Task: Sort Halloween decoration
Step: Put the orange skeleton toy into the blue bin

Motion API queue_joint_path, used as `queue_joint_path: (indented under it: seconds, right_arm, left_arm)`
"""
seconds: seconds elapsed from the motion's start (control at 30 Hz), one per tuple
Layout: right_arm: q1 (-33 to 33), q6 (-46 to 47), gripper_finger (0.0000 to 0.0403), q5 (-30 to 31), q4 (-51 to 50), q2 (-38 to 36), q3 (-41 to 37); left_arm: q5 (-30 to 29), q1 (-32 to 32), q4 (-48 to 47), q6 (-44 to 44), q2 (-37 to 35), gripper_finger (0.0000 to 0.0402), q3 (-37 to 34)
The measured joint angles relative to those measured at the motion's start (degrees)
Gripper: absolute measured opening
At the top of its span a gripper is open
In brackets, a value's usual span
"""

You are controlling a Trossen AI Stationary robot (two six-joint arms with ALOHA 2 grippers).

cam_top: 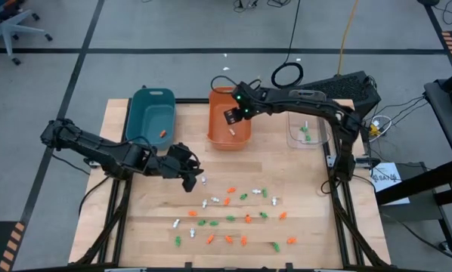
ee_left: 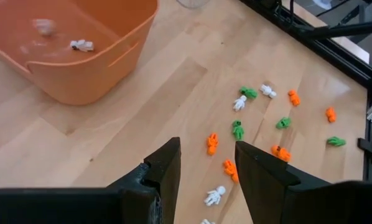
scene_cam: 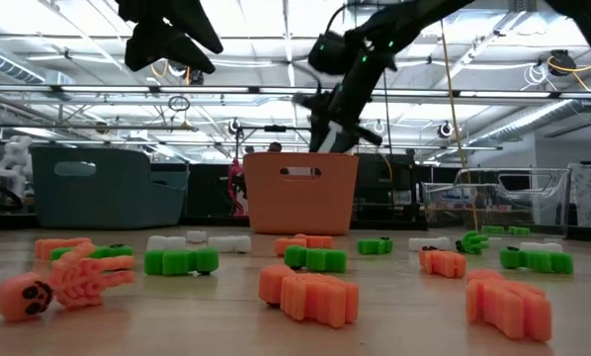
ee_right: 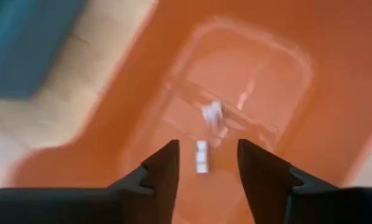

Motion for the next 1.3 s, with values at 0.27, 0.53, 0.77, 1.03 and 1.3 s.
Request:
queue_joint_path:
  seconds: [0.27, 0.53, 0.77, 1.03, 1.3]
  right_arm:
    - [3.4, -2.3, 0.0180, -3.6, 0.0, -11.5, 0.0]
    - [14.6, -4.7, 0.0180, -3.9, -1.5, -20.4, 0.0]
    - [25.4, -0.1, 0.0180, -0.3, -6.3, -20.0, 0.0]
    - [34.6, 5.7, 0.0180, 8.0, -7.1, -17.8, 0.0]
    - [38.4, 6.4, 0.0180, 8.3, -7.7, -17.2, 0.0]
  left_arm:
    - [8.2, 0.6, -5.2, -4.5, -0.5, 0.0153, 0.9]
    - [12.5, -0.7, -7.2, -3.3, -0.7, 0.0153, 2.1]
    - [14.8, -3.5, -8.7, -3.0, -0.7, 0.0153, 1.9]
    - [14.4, -10.1, -10.3, 5.1, 1.0, 0.0153, 1.9]
    - [14.3, -14.7, -10.6, 7.8, 10.0, 0.0153, 1.9]
